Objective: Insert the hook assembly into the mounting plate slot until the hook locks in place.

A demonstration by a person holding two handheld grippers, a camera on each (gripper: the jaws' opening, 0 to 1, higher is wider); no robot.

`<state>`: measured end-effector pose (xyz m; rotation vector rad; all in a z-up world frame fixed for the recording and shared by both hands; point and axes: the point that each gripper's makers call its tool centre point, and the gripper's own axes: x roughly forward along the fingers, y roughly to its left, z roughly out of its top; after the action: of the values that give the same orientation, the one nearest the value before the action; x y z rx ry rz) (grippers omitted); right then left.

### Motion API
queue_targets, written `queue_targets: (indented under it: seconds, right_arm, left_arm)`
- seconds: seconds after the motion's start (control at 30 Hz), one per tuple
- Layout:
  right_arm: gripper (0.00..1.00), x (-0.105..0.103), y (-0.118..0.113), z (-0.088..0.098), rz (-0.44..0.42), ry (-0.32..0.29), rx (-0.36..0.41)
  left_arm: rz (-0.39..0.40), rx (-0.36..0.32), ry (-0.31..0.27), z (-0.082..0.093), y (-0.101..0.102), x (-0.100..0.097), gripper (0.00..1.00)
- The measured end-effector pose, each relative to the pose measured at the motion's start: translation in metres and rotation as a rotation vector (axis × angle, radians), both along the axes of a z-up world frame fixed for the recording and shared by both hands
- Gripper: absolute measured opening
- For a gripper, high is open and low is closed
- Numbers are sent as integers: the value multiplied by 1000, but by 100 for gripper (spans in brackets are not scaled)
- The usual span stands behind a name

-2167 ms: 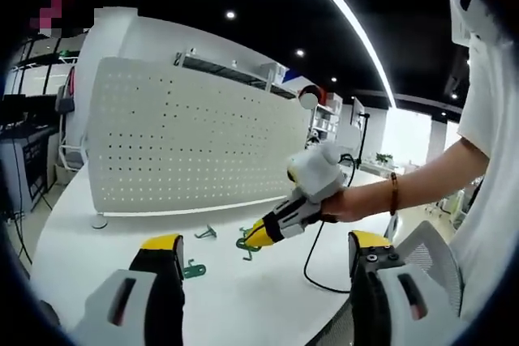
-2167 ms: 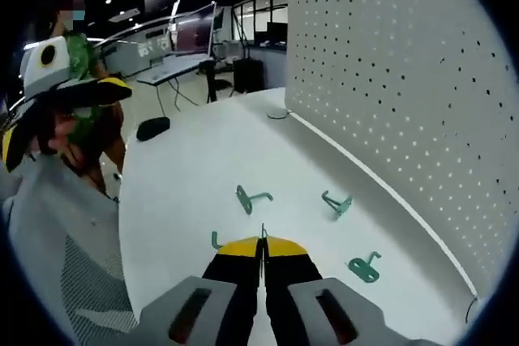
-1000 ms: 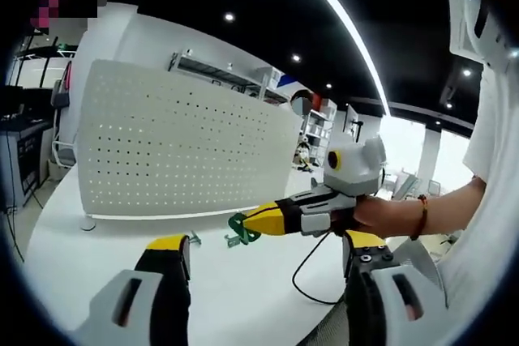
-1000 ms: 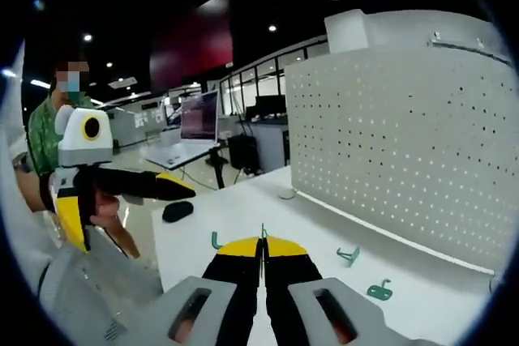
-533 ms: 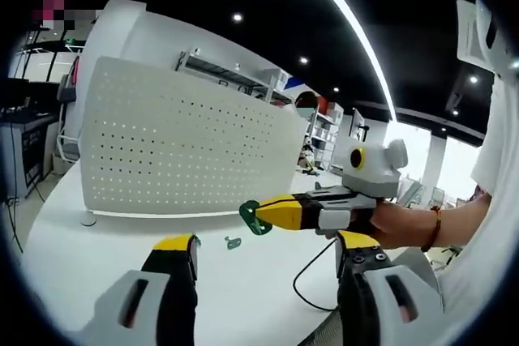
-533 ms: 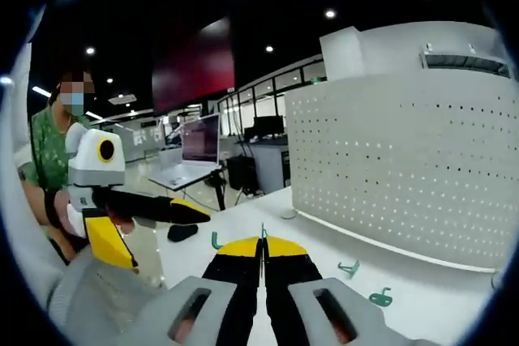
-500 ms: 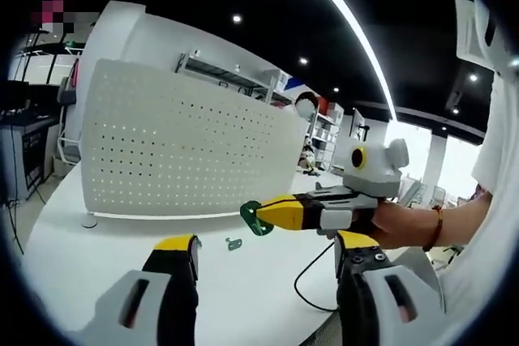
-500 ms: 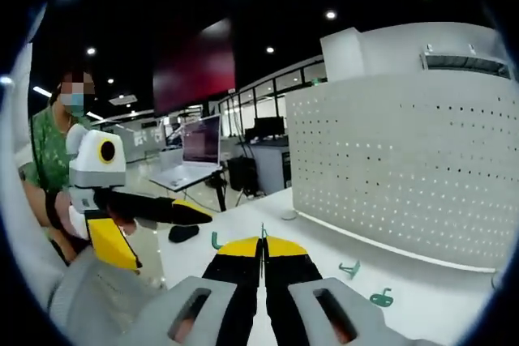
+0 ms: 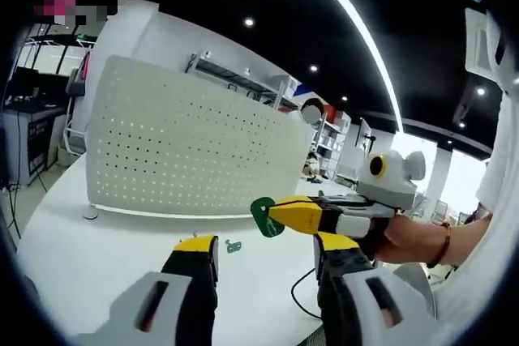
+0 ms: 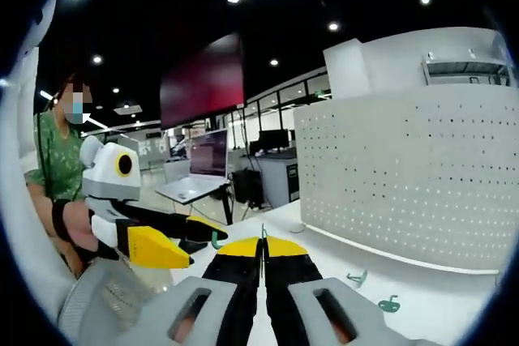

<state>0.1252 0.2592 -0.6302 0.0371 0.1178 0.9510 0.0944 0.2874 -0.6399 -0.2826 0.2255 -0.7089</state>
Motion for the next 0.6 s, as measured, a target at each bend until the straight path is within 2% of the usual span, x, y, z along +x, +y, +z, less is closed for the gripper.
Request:
queue_targets:
  seconds: [0.33,0.47,0.6]
  right_arm:
    - [0,-8,5,11,11,-22,37]
    - [0,-10,7,14,14,-28,46]
    - [0,-12,9,16,16,-35,43]
  left_arm:
    - [0,-34,14,6,-2,-1,38]
    - [6,-90,32,10,-2,-2,31]
    - [10,-103,32,13,-1,-1,26]
